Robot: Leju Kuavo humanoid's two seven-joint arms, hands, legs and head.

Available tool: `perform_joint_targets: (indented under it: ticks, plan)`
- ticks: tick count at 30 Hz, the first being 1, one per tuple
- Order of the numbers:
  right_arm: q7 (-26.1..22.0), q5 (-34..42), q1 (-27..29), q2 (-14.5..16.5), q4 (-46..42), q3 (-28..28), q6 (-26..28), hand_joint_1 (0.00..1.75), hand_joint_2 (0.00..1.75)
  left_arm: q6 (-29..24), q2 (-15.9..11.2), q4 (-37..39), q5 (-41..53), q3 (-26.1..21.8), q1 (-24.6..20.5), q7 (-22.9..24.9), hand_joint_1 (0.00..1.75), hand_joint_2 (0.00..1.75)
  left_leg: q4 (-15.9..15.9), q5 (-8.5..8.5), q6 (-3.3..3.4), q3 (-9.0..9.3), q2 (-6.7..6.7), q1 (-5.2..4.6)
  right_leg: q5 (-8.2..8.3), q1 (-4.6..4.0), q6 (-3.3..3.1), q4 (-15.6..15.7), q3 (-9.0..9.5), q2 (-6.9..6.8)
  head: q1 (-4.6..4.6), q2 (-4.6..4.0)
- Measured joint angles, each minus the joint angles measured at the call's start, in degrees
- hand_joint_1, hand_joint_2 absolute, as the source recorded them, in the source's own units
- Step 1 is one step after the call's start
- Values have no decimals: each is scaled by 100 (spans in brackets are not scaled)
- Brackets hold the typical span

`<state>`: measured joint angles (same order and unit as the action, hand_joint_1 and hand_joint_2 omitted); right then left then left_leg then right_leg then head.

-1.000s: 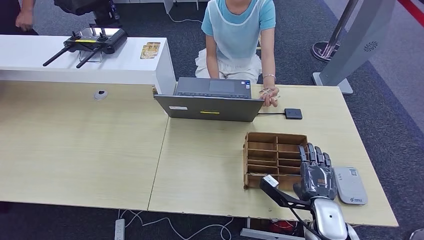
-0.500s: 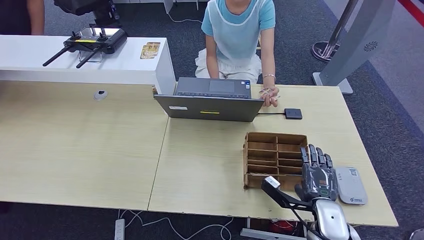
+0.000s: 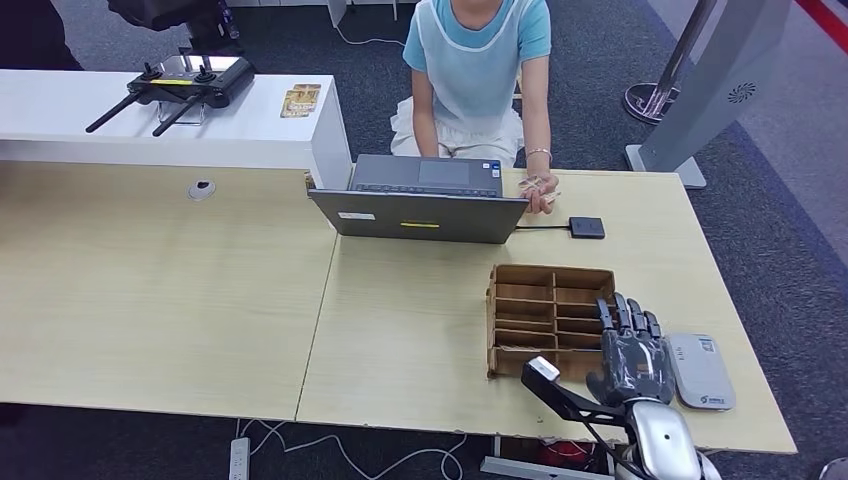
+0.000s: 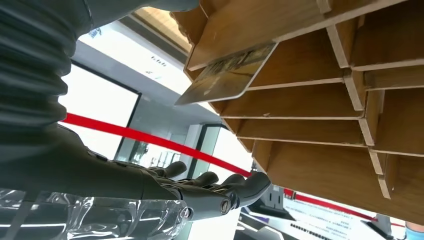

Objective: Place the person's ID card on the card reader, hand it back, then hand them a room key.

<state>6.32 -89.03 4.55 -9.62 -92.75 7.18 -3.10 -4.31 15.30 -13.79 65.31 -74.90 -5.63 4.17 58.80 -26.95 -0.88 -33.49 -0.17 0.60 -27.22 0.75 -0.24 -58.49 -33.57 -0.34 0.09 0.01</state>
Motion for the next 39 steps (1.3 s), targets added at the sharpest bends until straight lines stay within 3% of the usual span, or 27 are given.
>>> perform_joint_targets:
  ticks: [6, 16, 25, 39]
  plan:
    - [-70, 10, 18, 23, 15, -84, -1, 7, 175, -1, 8, 0, -18, 0, -9, 0, 0, 0, 0, 0, 0, 0, 1, 0, 0, 0, 0, 0, 0, 0, -1, 1]
    - [-53, -18, 23, 83, 84, -220, -1, 32, 175, -9, 17, 0, -14, 0, -14, 2, 0, 0, 0, 0, 0, 0, 0, 0, 0, 0, 0, 0, 0, 0, -1, 0]
    - [-41, -60, 49, 150, 86, -340, 8, 38, 175, -9, 17, 0, -13, 0, -15, 3, 0, 0, 0, 0, 0, 0, 1, 0, 0, 0, 0, 0, 0, 0, -1, -1]
    - [-105, -115, 47, 209, 87, -388, 10, 65, 175, -27, 17, 0, -38, 0, -16, 2, 0, 0, 0, 0, 0, -1, 0, 0, 0, 0, 0, 0, 0, 0, -1, 0]
